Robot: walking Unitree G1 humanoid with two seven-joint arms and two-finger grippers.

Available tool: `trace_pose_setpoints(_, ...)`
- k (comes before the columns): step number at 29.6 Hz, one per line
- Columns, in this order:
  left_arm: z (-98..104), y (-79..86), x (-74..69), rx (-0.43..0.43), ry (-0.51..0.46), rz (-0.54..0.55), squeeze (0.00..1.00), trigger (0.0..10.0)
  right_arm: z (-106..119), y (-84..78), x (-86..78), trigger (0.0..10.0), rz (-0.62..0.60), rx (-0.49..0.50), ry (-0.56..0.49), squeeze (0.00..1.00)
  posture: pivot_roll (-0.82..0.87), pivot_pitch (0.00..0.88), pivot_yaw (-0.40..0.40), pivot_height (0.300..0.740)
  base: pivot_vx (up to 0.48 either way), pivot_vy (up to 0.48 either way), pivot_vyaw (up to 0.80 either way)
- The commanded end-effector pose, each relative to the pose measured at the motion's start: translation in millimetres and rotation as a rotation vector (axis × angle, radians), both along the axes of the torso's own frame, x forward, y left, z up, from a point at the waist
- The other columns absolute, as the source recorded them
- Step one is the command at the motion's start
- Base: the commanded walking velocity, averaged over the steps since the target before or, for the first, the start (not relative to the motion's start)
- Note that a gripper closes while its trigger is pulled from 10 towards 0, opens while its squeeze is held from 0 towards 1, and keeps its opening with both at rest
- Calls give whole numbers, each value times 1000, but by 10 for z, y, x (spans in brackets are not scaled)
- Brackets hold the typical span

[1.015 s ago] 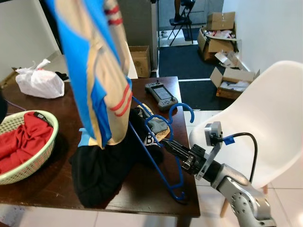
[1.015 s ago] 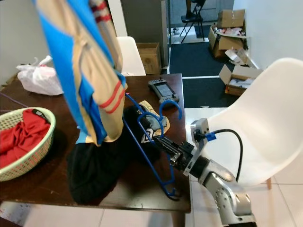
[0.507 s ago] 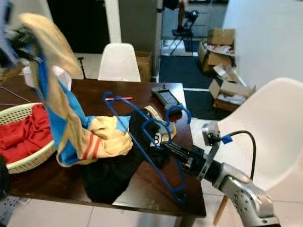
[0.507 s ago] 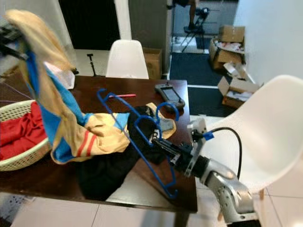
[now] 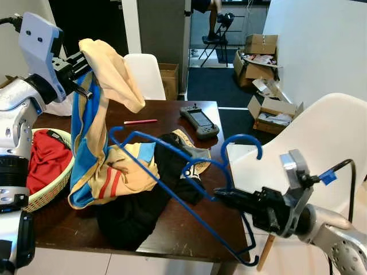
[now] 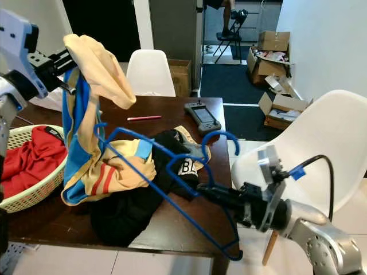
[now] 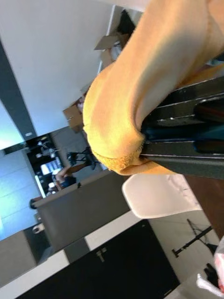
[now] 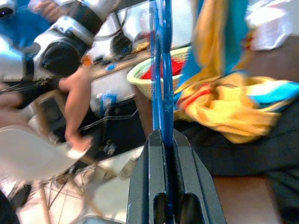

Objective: Hang hanger

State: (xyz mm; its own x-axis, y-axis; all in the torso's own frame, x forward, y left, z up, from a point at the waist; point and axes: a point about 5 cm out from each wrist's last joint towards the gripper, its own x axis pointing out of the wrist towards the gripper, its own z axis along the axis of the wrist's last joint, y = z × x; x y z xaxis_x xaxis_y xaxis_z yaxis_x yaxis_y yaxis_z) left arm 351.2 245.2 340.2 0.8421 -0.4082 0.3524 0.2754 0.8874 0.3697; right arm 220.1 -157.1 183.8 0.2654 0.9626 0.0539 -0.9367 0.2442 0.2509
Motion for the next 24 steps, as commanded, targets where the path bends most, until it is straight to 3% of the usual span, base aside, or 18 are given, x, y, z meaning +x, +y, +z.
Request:
trace_pose_setpoints(1, -35, -112, 2, -8, 7, -33, 0, 10000, -13, 209, -6, 10000, 19, -26, 12, 0, 63, 5, 46, 740, 0, 0, 0)
trace_pose_setpoints(6, -47, -148, 2, -12, 11, -41, 0, 10000, -11, 321, 6, 10000, 15, -28, 20, 0, 60, 12, 50, 740, 0, 0, 0)
trace_pose_setpoints(10, -82, -258, 2, -20, 23, -66, 0, 10000, -128, 506, 250, 10000, -169, -100, 74, 0, 59, 12, 49, 740, 0, 0, 0)
trace_pose_setpoints(15, -86, -281, -5, -24, 25, -68, 0, 10000, -116, 525, 288, 10000, -202, -93, 79, 0, 59, 12, 49, 740, 0, 0, 0)
trace_pose_setpoints(20, -122, -336, -13, -34, 34, -77, 0, 10000, -93, 461, 447, 10000, -352, -96, 102, 0, 54, 3, 54, 740, 0, 0, 0)
trace_pose_setpoints(24, -128, -363, -24, -36, 37, -85, 0, 10000, -83, 451, 485, 10000, -392, -95, 106, 0, 54, 3, 54, 740, 0, 0, 0)
